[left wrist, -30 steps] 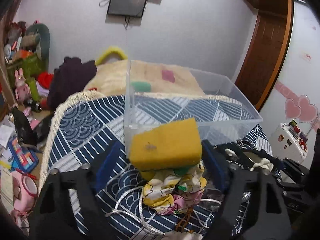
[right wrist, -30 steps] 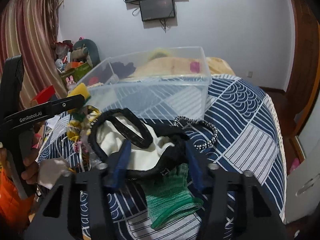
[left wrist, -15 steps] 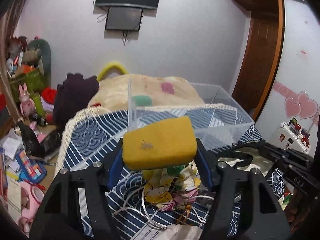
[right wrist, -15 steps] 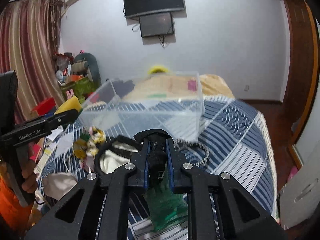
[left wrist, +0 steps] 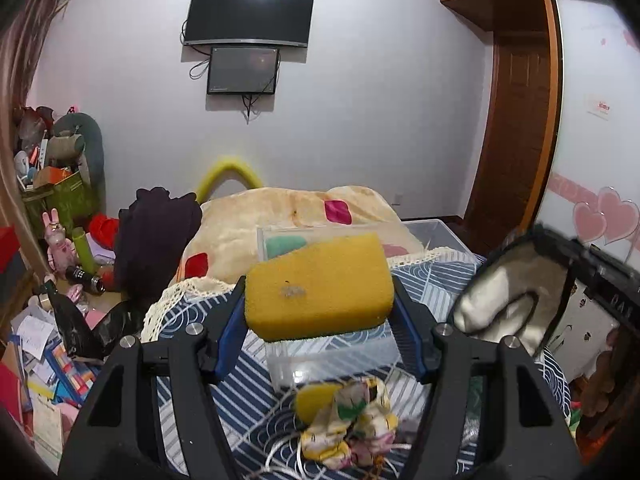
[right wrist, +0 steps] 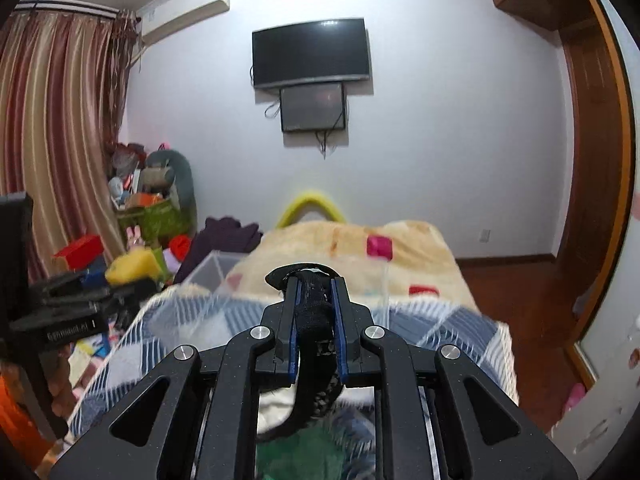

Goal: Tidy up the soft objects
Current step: 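Lower the sponge and eye mask into the clear box and open both tools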

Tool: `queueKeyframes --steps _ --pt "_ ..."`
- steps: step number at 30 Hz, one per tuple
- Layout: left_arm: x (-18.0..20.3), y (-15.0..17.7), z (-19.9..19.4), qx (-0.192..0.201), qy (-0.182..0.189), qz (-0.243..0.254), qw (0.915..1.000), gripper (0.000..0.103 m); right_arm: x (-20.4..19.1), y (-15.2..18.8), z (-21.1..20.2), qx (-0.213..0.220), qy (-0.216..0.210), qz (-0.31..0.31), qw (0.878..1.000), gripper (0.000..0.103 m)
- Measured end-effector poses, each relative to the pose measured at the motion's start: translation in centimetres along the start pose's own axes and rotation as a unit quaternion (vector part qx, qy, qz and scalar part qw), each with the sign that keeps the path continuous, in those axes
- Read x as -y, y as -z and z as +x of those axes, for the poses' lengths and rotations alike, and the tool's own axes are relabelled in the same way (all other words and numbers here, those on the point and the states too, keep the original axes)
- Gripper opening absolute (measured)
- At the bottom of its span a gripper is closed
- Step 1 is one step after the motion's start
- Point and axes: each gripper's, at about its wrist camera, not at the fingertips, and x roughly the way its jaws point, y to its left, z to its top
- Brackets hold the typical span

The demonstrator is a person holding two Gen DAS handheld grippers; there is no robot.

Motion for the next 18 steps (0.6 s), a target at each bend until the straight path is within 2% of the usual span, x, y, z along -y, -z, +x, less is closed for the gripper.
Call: queueKeyframes --steps 6,12,15,18 --pt "0.1 -0.9 4.0 -0.046 0.000 0.019 0.9987 0.064 -0.5 -1.4 2.7 0.008 0.020 -0.010 1.000 0.013" --pt "0.4 -0.2 7.5 -0.096 0.007 0.035 0.9947 0.064 -0.7 1.0 7.4 -0.063 0.030 -0.024 0.997 0.013" --pt "0.7 0.2 8.5 -0.112 0.018 0.044 0.9926 0.064 -0.8 2.3 8.6 -0.096 0.024 -0.034 0.994 0.013" --pt "1.1 0.6 9.3 -0.129 0.014 0.054 0.9901 0.066 -0.9 2.9 9.1 -0.119 0.025 -0.042 0.992 0.014"
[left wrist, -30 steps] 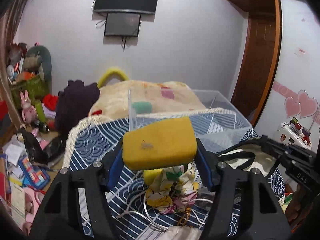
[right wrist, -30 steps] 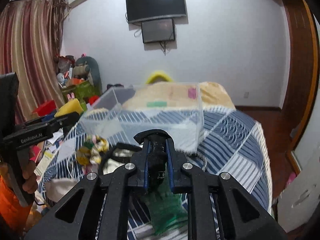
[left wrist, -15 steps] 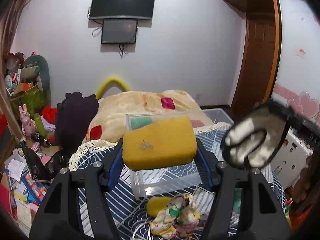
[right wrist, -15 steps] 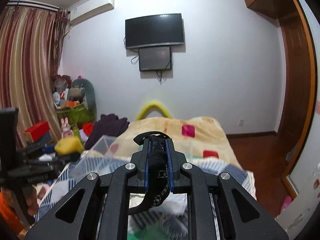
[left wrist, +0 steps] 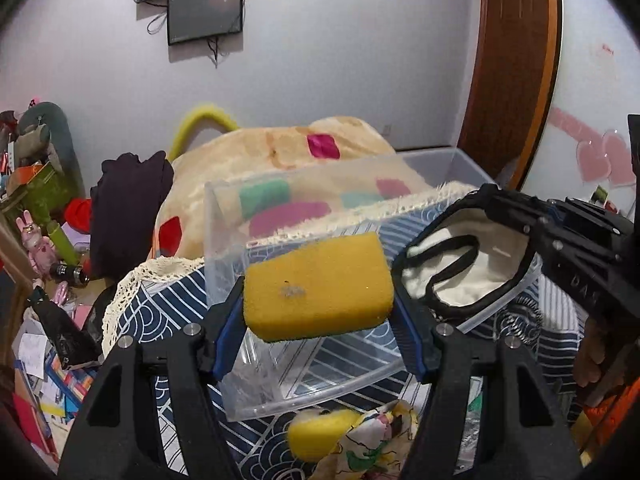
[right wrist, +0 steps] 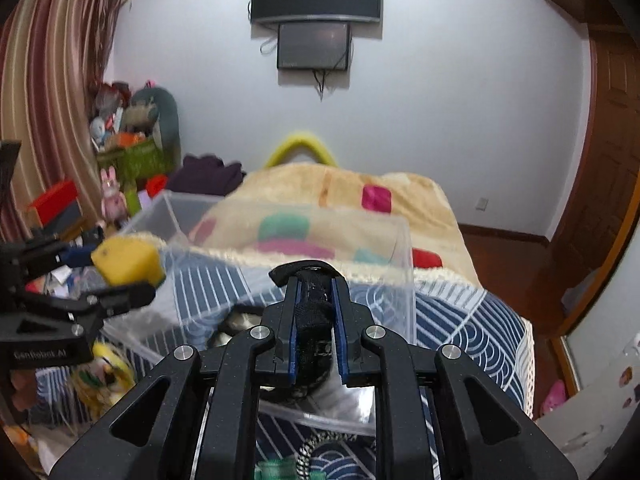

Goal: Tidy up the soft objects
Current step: 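Lower the sponge and eye mask into the clear box and open both tools, then grasp the floral cloth with the left tool while the right tool grasps the beaded bracelet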

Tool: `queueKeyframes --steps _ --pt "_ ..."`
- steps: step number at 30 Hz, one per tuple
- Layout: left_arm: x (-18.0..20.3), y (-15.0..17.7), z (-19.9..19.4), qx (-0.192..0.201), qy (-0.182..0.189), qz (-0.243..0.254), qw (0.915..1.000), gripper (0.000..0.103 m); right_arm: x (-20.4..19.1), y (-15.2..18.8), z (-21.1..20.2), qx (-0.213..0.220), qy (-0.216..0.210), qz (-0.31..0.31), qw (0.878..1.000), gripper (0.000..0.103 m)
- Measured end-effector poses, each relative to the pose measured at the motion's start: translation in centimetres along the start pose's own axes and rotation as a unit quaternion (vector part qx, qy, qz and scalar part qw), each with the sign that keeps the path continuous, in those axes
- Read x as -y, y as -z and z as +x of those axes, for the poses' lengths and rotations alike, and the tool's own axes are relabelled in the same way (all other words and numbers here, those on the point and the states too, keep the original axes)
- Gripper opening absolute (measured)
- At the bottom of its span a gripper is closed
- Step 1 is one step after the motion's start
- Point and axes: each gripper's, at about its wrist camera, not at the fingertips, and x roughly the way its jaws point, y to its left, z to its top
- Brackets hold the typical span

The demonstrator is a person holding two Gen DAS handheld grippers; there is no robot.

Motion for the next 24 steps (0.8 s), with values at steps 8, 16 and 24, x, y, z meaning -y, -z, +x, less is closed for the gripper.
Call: queueKeyframes --steps 8,16,24 --pt "0.2 0.1 -0.5 0.000 -0.001 -0.004 1.0000 0.080 0.9 0.5 -1.9 -0.003 -0.020 -0.001 1.000 0.065" --pt "-0.3 0.7 -4.8 0.048 0.002 -0.029 0.9984 0.101 0.8 0.2 -6.1 0.045 -0.021 -0.005 0.999 0.084" --pt "0.6 3.5 -6.1 0.038 -0.012 0.003 0.9992 0.102 2.4 3.9 -5.9 -0.005 -0.006 0.005 1.000 0.084"
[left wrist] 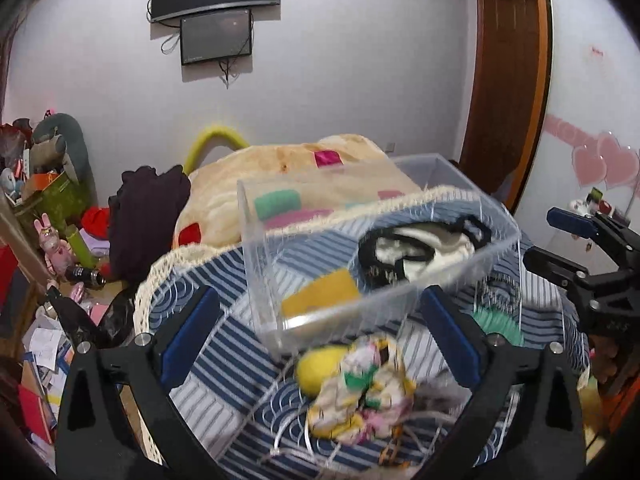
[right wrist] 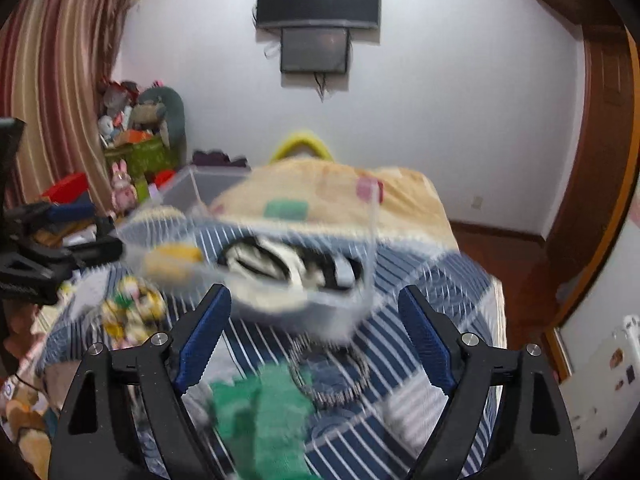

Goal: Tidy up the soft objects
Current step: 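Grasp the floral cloth with the left tool while the right tool grasps the beaded bracelet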

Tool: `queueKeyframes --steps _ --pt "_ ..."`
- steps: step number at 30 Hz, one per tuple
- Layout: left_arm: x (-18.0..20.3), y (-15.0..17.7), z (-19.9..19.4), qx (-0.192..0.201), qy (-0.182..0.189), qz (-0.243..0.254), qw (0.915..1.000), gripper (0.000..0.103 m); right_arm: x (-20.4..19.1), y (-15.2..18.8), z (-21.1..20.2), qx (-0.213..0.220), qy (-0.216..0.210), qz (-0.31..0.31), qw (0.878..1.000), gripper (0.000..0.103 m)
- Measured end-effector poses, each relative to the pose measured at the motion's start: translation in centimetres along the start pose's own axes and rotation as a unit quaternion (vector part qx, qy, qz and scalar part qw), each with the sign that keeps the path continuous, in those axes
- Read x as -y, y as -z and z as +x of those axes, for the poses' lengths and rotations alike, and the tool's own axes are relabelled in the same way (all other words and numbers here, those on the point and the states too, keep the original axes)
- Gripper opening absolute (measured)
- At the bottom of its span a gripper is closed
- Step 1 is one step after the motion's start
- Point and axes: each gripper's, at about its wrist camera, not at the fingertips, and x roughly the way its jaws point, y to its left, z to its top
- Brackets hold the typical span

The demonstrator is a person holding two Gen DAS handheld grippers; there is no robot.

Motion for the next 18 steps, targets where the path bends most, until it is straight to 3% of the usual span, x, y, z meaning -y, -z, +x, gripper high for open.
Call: queueKeyframes --steps 5,12,15,16,18 --pt "0.4 2.4 0.5 -0.031 0.018 -0.001 0.9993 0.102 1.6 2.5 2.6 -0.059 0.004 0.024 0.998 0.084" --pt "1.5 4.8 2.7 -0.078 0.022 0.017 0.9966 0.102 2.9 4.4 4.3 -0.091 -0.021 0.055 0.994 0.083" --pt "1.1 5.0 3.5 -0.082 0.031 -0.008 0.9961 0.101 2.5 4.5 4.4 -0.090 -0.025 0.049 0.994 0.067" --pt "0.9 5.0 3.6 -0.083 0.036 -0.019 0.9957 0.098 2.4 4.5 4.5 -0.093 -0.031 0.047 0.994 0.058" --pt "0.5 5.0 3.9 -0.086 0.047 -0.036 0.9945 0.084 1.9 4.5 4.4 -0.092 -0.032 0.044 0.994 0.054"
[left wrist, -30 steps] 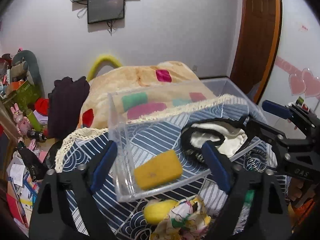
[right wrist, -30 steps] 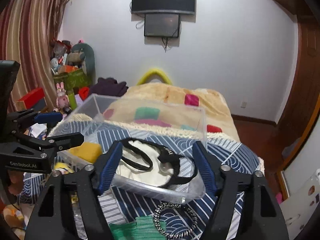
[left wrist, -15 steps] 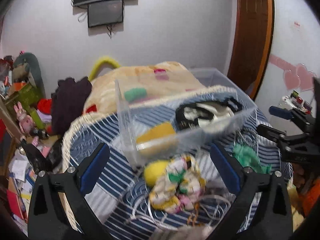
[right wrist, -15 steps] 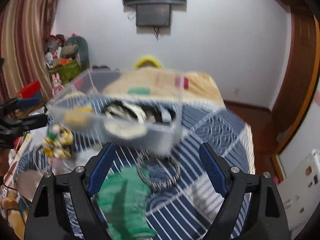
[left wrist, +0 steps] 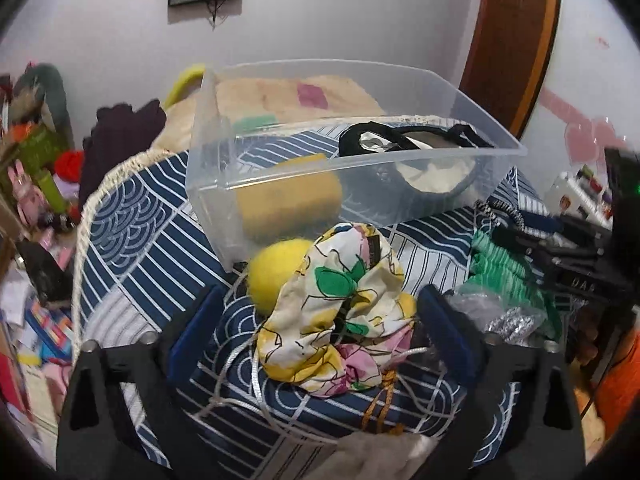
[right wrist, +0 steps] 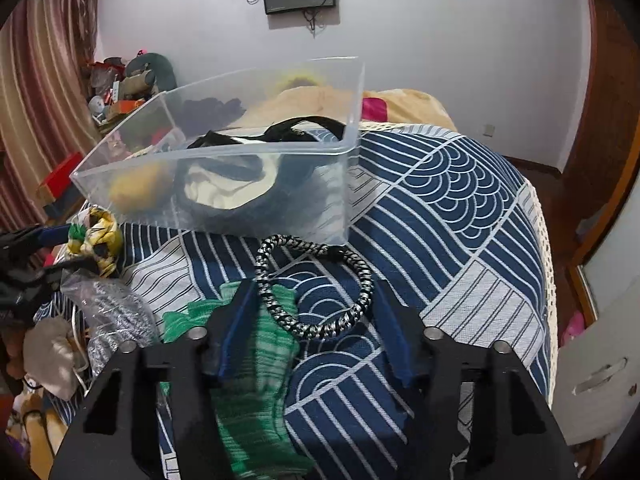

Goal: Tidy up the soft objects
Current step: 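Grasp the floral cloth with the left tool while the right tool grasps the beaded bracelet, then lower the floral cloth and bracelet into the clear box and open both tools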

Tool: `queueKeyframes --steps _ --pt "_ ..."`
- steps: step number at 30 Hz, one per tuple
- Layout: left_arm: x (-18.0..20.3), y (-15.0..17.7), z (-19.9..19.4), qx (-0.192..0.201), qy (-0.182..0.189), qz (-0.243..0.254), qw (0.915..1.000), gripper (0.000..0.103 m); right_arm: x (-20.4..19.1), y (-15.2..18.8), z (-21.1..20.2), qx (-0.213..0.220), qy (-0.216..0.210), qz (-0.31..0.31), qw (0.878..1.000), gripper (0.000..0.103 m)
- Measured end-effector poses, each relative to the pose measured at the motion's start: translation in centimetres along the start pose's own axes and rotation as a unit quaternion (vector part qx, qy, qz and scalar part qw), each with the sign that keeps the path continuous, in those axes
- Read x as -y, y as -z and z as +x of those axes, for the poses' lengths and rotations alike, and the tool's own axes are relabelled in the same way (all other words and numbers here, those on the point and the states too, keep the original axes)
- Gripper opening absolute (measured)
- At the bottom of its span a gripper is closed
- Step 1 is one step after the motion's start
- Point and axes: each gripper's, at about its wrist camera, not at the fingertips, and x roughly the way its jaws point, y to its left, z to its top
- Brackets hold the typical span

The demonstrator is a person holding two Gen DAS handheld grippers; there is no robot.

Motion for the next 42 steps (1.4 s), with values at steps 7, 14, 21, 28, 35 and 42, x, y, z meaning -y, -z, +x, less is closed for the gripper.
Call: queueKeyframes --steps 7,14,21,28,35,42 --pt "-0.7 -0.1 0.3 -0.010 0.018 -0.011 0.9997 0.056 -0.7 0.1 -0.6 0.011 -0.001 -0.016 1.000 0.028" --pt "-0.6 0.5 -1.2 0.005 0.017 0.008 0.9998 0.022 -0.6 -0.2 -0.7 0.018 -0.006 -0.012 1.000 0.017" --pt "-0.3 0.5 -2.5 0.025 0.012 0.018 0.9995 0.010 0.0 -0.1 -1.8 0.040 -0.006 0.001 0.999 0.014" --pt "0.3 -0.4 -4.9 0.069 0.009 0.028 0.9972 0.008 -1.0 -0.4 -3.4 0.069 -0.011 -0.012 0.997 0.012" --pt "0.7 -2.1 -8.1 0.124 0.004 0.034 0.9917 0.008 -2.3 -1.7 -6.1 0.111 -0.029 -0.026 0.993 0.012" --pt "0.2 -4.7 -9.5 0.166 0.002 0.023 0.9859 0.008 -4.1 -4.2 -7.5 0.160 -0.028 -0.047 0.986 0.012"
